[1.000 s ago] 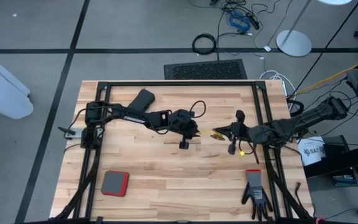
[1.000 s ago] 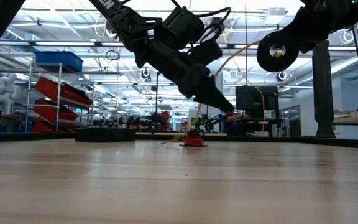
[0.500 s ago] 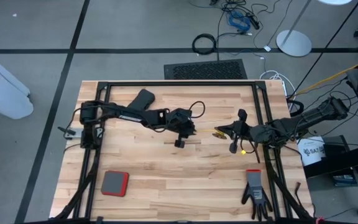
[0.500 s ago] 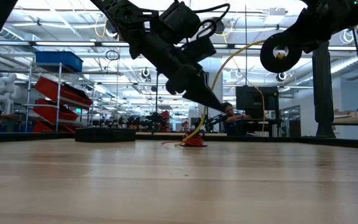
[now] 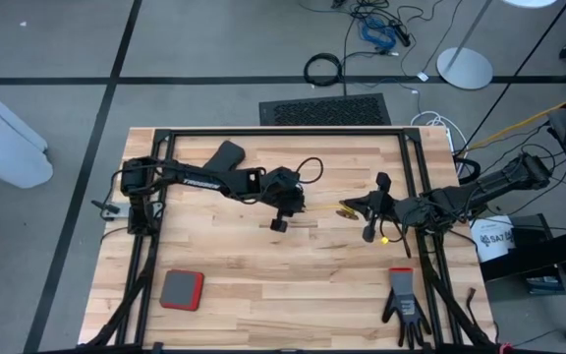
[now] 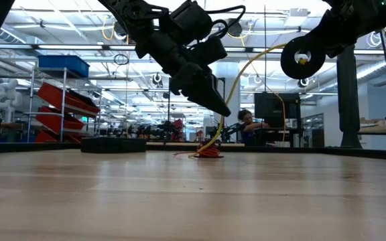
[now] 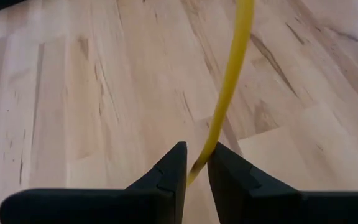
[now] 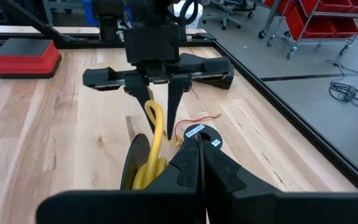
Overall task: Coil cords
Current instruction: Coil the yellow wire on the spool
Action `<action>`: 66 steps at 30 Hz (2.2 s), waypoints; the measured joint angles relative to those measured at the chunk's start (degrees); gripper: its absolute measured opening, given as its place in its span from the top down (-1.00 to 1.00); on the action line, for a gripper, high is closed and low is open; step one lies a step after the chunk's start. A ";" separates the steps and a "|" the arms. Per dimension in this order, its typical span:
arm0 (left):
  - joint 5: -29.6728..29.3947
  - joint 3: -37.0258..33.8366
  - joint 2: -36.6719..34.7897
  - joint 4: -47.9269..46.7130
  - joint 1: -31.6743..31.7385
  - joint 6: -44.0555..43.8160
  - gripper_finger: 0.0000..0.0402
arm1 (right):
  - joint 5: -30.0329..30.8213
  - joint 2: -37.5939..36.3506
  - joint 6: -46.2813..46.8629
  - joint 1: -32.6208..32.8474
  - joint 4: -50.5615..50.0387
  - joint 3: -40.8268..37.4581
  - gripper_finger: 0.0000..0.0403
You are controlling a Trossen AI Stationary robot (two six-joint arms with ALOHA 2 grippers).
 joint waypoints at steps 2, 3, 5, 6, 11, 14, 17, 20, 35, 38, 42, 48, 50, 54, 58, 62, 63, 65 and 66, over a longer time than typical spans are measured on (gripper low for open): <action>-0.10 0.00 0.00 -0.18 0.15 -0.02 0.65 | 0.00 0.02 0.10 0.00 -0.02 0.00 1.00; -0.11 0.00 0.00 -0.41 0.19 -0.02 0.65 | 0.00 0.02 0.12 0.00 0.00 0.00 1.00; -0.11 0.00 0.00 -1.11 0.28 -0.02 0.65 | 0.00 0.02 0.12 0.00 0.00 0.00 1.00; -0.11 0.00 0.00 -1.64 0.28 -0.03 0.65 | 0.00 0.02 0.12 0.00 0.01 0.00 1.00; -0.13 0.00 0.00 -2.82 0.30 -0.15 0.65 | 0.25 0.02 0.08 0.00 0.28 0.00 1.00; -1.20 0.00 0.00 -2.48 0.28 -0.22 0.65 | 0.39 0.02 -0.39 0.00 1.38 0.00 1.00; -3.55 0.00 0.00 -2.47 0.30 -0.20 0.70 | 0.41 0.00 -0.84 0.00 2.32 0.00 1.00; -3.60 0.00 0.00 -1.77 0.30 -0.19 0.83 | 0.39 0.01 -0.82 0.01 2.29 0.00 1.00; -3.62 -10.07 0.07 24.95 1.32 -9.19 0.99 | 3.42 0.02 -1.63 4.12 8.63 0.00 1.00; -4.07 -10.23 0.07 26.63 1.86 -10.71 0.99 | 2.71 0.02 -3.27 4.89 12.10 0.00 1.00; -4.21 -10.23 0.07 29.45 2.23 -12.23 1.00 | -0.55 0.13 -3.94 4.87 15.36 0.00 1.00; -4.19 -10.23 0.09 33.71 1.61 -13.70 1.00 | -0.94 1.91 -6.63 4.85 22.78 0.00 1.00; -4.13 -10.21 0.74 35.80 1.10 -14.04 1.00 | -0.96 3.41 -9.22 4.53 28.00 0.00 1.00; -3.97 -9.87 2.20 37.39 0.09 -15.20 1.00 | -0.91 7.48 -13.81 2.79 38.30 0.04 1.00; -3.97 -9.77 3.23 39.37 -1.14 -15.38 1.00 | 1.73 12.85 -15.85 0.13 45.23 0.04 1.00; -4.45 -9.77 3.76 39.85 -1.89 -15.72 1.00 | 3.34 17.51 -16.25 -2.50 48.35 0.04 1.00; -4.98 -9.77 3.76 39.43 -1.88 -15.72 1.00 | 4.03 18.10 -16.29 -2.78 48.13 0.04 1.00; -6.32 -9.78 3.76 38.35 -1.72 -15.71 1.00 | 5.43 18.45 -16.36 -2.81 47.45 0.04 1.00; -7.19 -9.79 3.76 37.65 -1.41 -15.69 1.00 | 6.14 18.28 -16.38 -2.61 46.47 0.04 1.00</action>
